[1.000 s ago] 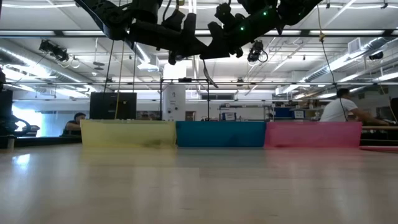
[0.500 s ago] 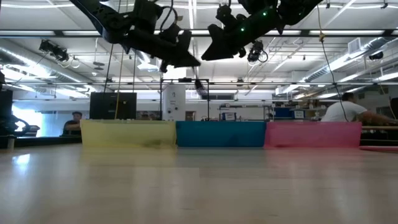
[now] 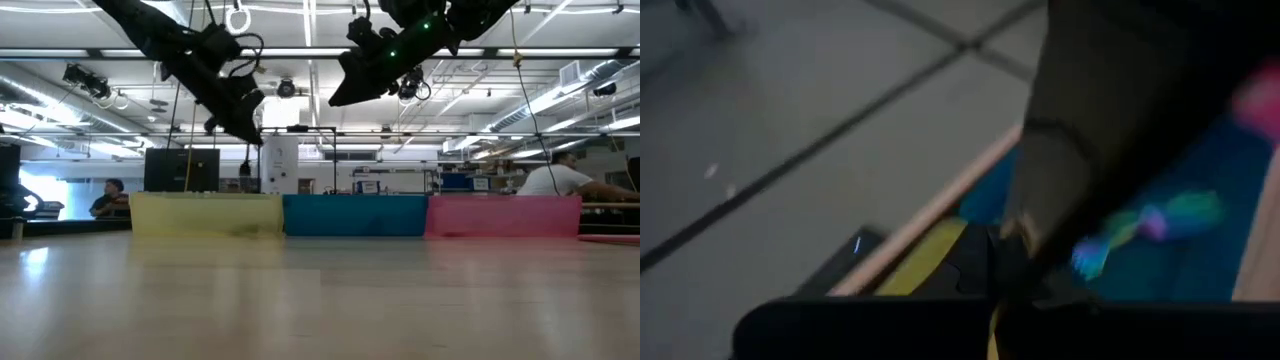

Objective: Sort silverware by color (type)
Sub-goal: Put the black fork into the yellow bin

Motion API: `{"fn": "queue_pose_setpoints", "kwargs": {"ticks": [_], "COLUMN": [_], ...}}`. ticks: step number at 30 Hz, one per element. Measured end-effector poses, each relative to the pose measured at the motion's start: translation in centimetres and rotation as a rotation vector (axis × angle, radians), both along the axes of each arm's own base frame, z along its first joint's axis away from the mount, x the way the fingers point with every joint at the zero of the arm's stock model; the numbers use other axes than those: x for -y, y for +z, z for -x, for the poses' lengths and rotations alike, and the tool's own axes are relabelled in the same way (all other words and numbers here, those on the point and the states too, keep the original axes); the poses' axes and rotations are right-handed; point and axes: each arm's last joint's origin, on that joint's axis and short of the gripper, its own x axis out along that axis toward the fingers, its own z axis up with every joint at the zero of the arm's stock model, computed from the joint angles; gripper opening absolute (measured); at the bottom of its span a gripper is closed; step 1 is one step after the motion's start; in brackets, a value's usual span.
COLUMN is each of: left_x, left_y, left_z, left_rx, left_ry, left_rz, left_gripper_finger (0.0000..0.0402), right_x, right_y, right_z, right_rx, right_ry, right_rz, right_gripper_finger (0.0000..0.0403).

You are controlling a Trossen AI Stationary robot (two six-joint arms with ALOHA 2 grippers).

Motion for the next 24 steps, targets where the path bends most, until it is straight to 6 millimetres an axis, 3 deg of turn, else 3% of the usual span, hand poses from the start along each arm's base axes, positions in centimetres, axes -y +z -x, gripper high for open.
{"fn": "queue_pose_setpoints", "kwargs": {"ticks": [9, 14, 24], "left_x": [0.1, 0.2, 1.2], "left_y": [-1.8, -1.9, -3.3], "left_z": [0.9, 1.0, 1.3], "left_rx": [-0.326, -0.360, -0.573], "left_ry": [-0.024, -0.002, -0.142], "left_rz": [-0.057, -0.066, -0.034], "left_gripper_finger": [0.0000, 0.0000, 0.0000], "right_x": [0.0, 0.0, 0.3], "right_y": [0.0, 0.0, 0.0], "right_z": [0.0, 0.0, 0.1], "right_rx": [0.001, 0.001, 0.001], "right_ry": [0.003, 0.002, -0.006], "right_rz": [-0.001, -0.001, -0.001], "right_gripper_finger": [0.0122, 0.0121, 0.0122]}}
